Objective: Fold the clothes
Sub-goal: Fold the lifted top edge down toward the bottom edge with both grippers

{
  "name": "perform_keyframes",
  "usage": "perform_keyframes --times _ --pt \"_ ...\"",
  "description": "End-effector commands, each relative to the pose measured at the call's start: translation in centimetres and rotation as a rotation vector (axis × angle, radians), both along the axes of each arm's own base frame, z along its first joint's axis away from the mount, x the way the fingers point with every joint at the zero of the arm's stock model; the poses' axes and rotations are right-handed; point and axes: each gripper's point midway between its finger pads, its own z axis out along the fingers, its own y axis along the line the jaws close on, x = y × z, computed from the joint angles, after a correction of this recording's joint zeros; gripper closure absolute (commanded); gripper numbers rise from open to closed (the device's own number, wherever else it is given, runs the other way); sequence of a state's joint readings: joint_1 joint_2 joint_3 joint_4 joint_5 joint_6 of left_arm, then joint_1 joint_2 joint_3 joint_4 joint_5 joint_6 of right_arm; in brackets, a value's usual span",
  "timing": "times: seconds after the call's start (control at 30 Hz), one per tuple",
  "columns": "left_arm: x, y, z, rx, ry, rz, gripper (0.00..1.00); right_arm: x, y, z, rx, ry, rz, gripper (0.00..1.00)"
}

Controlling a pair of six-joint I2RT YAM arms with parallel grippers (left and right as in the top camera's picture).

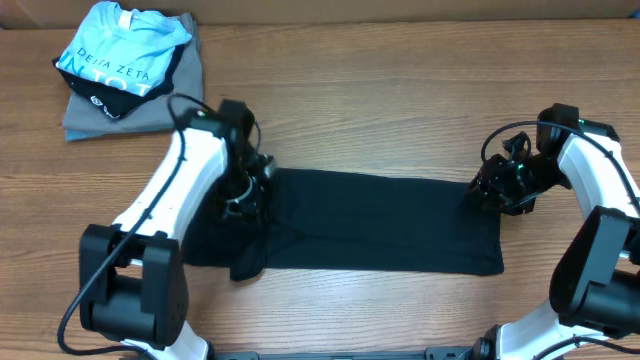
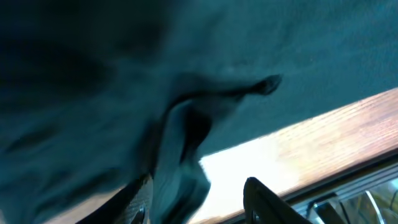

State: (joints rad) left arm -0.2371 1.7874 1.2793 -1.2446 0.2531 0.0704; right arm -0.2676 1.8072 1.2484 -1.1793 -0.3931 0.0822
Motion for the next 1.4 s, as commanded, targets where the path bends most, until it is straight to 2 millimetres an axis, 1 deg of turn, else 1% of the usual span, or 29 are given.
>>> perform_keyframes --times 0.0,0.1,0.13,0.17,0.23,0.3,0.33,0.43,0.53,0.6,0.73,0.87,0.93,0.97,1.0,1.03,1.07,1.1,1.13,1.23,1.3,1.33,1.37 --pt "-0.9 -2.0 -0.6 -0.092 -0.013 -0.058 0.5 0.3 0.2 0.9 0.007 -0.046 0.008 0.51" --pt "-1.1 -2.4 -1.6 -0.089 -0.031 -0.081 0.48 0.3 0.2 0.9 0.009 -0.046 0.008 0.51" --pt "-1.1 -2.5 -1.8 -0.088 -0.034 -0.085 0.5 0.3 0.2 0.9 0.009 -0.046 0.008 0.51" --pt "-1.1 -2.6 -2.0 -0.09 -0.037 -0.088 0.55 0.3 0.2 0.9 0.009 -0.046 0.008 0.51" --pt "-1.1 -2.8 -2.1 -0.093 -0.042 -0.093 0.75 0.3 0.2 0.9 0.009 -0.046 0.008 0.51" --pt "-1.0 -3.0 -2.0 -0.104 -0.047 -0.092 0.9 0.3 0.2 0.9 0.009 -0.046 0.008 0.51" --pt "-0.9 -3.1 -1.9 -0.11 -0.047 -0.091 0.95 0.3 0.2 0.9 0.009 -0.046 0.008 0.51" --pt "-0.7 -3.3 -1.4 -0.119 -0.048 -0.086 0.96 0.3 0.2 0.9 0.01 -0.045 0.007 0.51" --pt "-0.4 -4.4 -0.3 -0.179 -0.047 -0.08 0.96 0.3 0.2 0.9 0.009 -0.045 0.007 0.51" --pt "0.1 -4.7 0.3 -0.187 -0.063 -0.08 0.96 0.3 0.2 0.9 0.009 -0.045 0.007 0.51" --pt "2.7 -3.5 0.6 -0.098 -0.168 -0.095 0.96 0.3 0.2 0.9 0.009 -0.046 0.007 0.51" --pt "5.9 -3.7 1.0 -0.085 -0.308 -0.124 0.96 0.3 0.2 0.9 0.009 -0.046 0.007 0.51" --pt "7.2 -4.1 1.2 -0.1 -0.37 -0.153 0.91 0.3 0.2 0.9 0.009 -0.044 0.004 0.51" --pt "7.8 -4.2 1.3 -0.105 -0.395 -0.159 0.82 0.3 0.2 0.9 0.01 -0.044 0.004 0.51" --pt "8.2 -4.4 1.4 -0.109 -0.412 -0.159 0.65 0.3 0.2 0.9 0.01 -0.044 0.004 0.51" --pt "8.3 -4.4 1.4 -0.11 -0.417 -0.159 0.46 0.3 0.2 0.9 0.01 -0.043 0.004 0.51" --pt "8.3 -4.3 1.4 -0.106 -0.416 -0.159 0.33 0.2 0.2 0.9 0.01 -0.041 0.004 0.51" --pt "8.2 -4.1 1.3 -0.093 -0.412 -0.158 0.29 0.2 0.2 0.9 0.011 -0.04 0.004 0.51" --pt "8.0 -3.8 1.2 -0.076 -0.402 -0.159 0.28 0.2 0.2 0.9 0.011 -0.038 0.004 0.51" --pt "7.1 -2.2 0.8 0.01 -0.362 -0.147 0.36 0.2 0.2 0.9 0.011 -0.038 0.004 0.51" --pt "6.5 -1.6 0.7 0.04 -0.332 -0.144 0.51 0.2 0.2 0.9 0.01 -0.041 0.004 0.51" --pt "6.0 -1.5 0.6 0.043 -0.31 -0.138 0.6 0.2 0.2 0.9 0.01 -0.041 0.004 0.51" --pt "5.4 -1.3 0.6 0.048 -0.284 -0.127 0.78 0.2 0.2 0.9 0.01 -0.041 0.004 0.51"
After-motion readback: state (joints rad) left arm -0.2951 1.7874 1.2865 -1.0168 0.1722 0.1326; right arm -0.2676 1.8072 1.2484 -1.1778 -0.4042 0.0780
